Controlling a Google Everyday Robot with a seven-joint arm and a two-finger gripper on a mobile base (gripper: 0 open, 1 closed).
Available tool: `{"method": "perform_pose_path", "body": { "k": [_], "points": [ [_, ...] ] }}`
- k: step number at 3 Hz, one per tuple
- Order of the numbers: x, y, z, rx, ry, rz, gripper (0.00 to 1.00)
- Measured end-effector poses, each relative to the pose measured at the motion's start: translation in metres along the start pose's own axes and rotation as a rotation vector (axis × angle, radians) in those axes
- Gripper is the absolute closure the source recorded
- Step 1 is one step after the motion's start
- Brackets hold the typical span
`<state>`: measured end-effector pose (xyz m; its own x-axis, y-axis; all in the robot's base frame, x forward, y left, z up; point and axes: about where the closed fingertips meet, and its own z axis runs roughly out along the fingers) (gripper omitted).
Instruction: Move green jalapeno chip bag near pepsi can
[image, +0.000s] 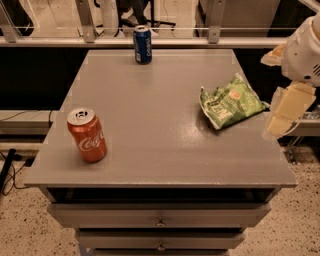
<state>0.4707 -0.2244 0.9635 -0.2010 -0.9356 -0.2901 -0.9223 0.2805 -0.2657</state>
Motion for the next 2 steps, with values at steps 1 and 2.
{"method": "perform_pose_path", "body": {
  "k": [1,2],
  "points": [
    [0.010,-0.040,0.034,-0.014,-0.095,0.019,0.00],
    [0.024,-0.094,0.083,-0.062,-0.196,0.064,0.00]
  ]
}}
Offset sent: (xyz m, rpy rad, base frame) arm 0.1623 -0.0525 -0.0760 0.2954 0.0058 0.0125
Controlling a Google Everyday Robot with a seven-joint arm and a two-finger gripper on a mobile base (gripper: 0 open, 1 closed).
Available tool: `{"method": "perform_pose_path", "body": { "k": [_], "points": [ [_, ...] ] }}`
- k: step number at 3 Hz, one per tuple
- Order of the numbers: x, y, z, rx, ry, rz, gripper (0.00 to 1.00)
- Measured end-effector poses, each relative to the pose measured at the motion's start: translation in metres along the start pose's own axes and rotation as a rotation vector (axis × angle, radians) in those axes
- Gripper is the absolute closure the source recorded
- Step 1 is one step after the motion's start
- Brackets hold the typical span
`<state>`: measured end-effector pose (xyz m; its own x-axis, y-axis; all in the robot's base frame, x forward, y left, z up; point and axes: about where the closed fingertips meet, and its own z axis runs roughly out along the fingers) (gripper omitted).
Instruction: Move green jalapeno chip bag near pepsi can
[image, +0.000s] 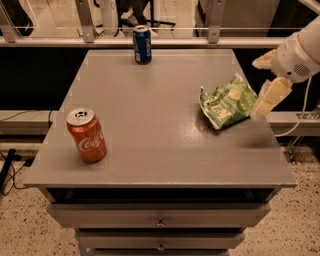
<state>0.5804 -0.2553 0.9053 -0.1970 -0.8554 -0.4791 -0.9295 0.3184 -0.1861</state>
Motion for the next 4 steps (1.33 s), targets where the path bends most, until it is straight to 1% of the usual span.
{"method": "perform_pose_path", "body": {
  "k": [1,2,3,4],
  "points": [
    [0.011,-0.024,0.028,-0.051,-0.046,0.050,0.00],
    [0.005,-0.025,0.056,-0.130,-0.067,0.073,0.16],
    [0.002,-0.023,0.070,-0.176,-0.079,0.095,0.39],
    [-0.004,-0.024,0.068,-0.178,-0.099,0.108,0.62]
  ]
}}
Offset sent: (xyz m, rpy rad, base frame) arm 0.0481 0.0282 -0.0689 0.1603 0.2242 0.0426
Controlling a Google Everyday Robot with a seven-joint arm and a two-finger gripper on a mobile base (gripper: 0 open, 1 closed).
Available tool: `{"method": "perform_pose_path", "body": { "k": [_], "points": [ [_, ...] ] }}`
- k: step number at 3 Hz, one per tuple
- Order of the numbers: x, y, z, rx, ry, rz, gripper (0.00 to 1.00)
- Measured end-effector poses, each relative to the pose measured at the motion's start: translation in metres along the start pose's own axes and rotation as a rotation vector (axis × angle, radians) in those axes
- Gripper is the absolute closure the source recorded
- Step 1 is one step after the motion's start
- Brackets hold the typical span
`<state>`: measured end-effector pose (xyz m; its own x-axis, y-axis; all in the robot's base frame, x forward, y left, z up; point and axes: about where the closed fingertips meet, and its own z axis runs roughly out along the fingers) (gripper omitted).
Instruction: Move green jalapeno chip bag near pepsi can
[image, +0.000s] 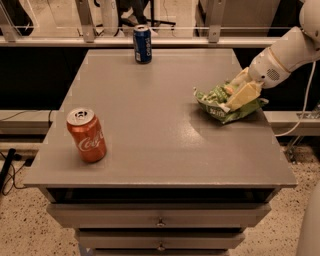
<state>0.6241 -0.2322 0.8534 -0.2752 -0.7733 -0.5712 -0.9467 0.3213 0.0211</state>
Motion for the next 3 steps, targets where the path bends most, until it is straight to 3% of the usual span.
{"method": "perform_pose_path", "body": {
  "k": [1,2,3],
  "points": [
    [-0.018,-0.004,-0.036,0.071,-0.052,-0.014,0.85],
    [-0.047,-0.011,-0.099,0.193,-0.140,-0.039,1.00],
    [-0.047,-0.011,-0.099,0.194,-0.141,-0.040,1.00]
  ]
}}
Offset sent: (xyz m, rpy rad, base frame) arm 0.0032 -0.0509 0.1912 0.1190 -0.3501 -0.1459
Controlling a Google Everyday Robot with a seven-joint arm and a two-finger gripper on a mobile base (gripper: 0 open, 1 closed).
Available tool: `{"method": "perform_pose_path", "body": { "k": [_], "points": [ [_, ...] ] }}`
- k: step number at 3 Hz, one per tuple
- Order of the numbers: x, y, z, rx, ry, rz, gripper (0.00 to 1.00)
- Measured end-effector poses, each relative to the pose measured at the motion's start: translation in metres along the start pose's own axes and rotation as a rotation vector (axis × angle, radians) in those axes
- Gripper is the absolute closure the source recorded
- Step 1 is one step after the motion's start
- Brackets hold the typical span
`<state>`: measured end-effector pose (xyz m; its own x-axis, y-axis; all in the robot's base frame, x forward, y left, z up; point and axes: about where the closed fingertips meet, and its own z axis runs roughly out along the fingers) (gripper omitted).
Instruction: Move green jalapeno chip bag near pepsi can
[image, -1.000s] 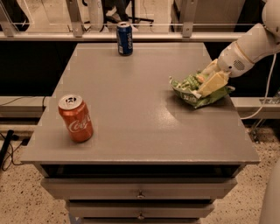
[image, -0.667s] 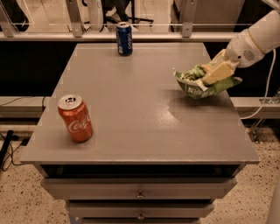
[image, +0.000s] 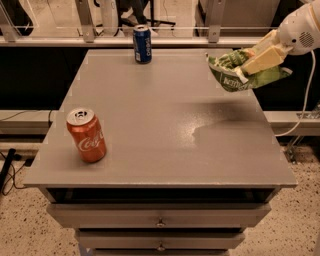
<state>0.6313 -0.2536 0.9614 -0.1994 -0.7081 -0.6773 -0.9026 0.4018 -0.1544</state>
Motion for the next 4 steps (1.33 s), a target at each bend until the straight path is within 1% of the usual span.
{"method": "perform_pose_path", "body": {
  "k": [1,2,3,4],
  "points": [
    [-0.025,-0.015,0.026,0.017,-0.061,-0.040,1.00],
    [-0.074,-0.043,0.081,0.034,-0.183,-0.166,1.00],
    [-0.099,-0.053,0.111,0.032,-0.236,-0.257,1.00],
    [-0.112,-0.060,0.147,0.016,-0.249,-0.339,1.00]
  ]
}}
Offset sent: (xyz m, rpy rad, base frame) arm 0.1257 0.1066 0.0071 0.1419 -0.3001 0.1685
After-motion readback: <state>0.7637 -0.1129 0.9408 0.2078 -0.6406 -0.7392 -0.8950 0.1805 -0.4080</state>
